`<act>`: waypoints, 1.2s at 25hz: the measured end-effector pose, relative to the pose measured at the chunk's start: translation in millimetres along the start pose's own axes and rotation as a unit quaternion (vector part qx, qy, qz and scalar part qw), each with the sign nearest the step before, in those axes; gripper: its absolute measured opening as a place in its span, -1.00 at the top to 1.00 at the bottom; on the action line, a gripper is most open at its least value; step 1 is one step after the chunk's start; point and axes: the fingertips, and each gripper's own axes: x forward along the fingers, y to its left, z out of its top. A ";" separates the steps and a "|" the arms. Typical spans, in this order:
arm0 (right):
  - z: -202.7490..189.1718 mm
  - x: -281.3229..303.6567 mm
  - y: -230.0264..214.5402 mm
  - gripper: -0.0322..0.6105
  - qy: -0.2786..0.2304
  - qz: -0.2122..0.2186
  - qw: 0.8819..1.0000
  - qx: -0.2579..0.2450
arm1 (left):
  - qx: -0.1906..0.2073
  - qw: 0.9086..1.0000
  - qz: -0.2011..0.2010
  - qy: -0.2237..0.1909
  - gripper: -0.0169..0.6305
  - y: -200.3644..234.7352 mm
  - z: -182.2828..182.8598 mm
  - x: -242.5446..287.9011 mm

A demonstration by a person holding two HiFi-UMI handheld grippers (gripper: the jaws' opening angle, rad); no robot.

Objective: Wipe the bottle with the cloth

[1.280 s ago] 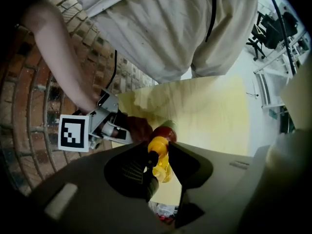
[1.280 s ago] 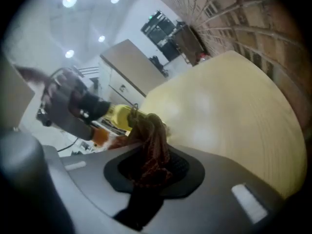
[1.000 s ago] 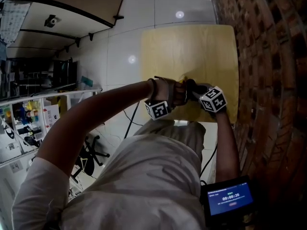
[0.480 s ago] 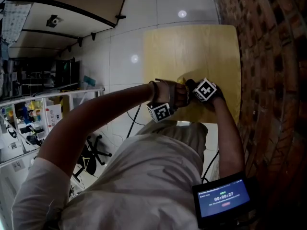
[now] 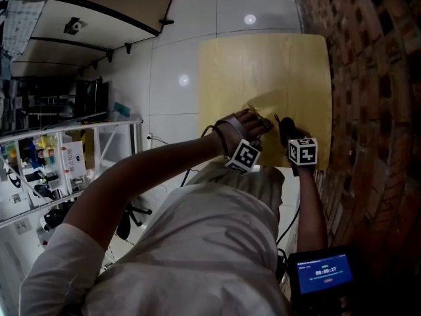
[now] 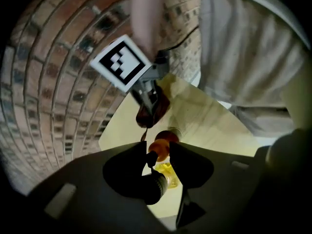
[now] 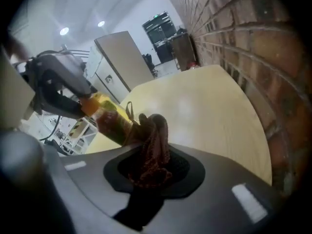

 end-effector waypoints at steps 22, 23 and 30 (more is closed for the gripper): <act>-10.7 49.3 90.4 0.65 -0.034 0.093 0.917 0.385 | -0.216 0.973 -0.034 0.073 0.45 16.5 -7.6 11.0; -18.5 52.1 85.9 0.65 -0.028 0.082 0.907 0.411 | -0.217 0.973 -0.032 0.072 0.45 15.5 -7.9 10.7; -28.8 30.7 83.9 0.65 -0.011 0.083 0.917 0.389 | -0.253 0.967 0.009 0.029 0.27 11.0 -6.1 0.0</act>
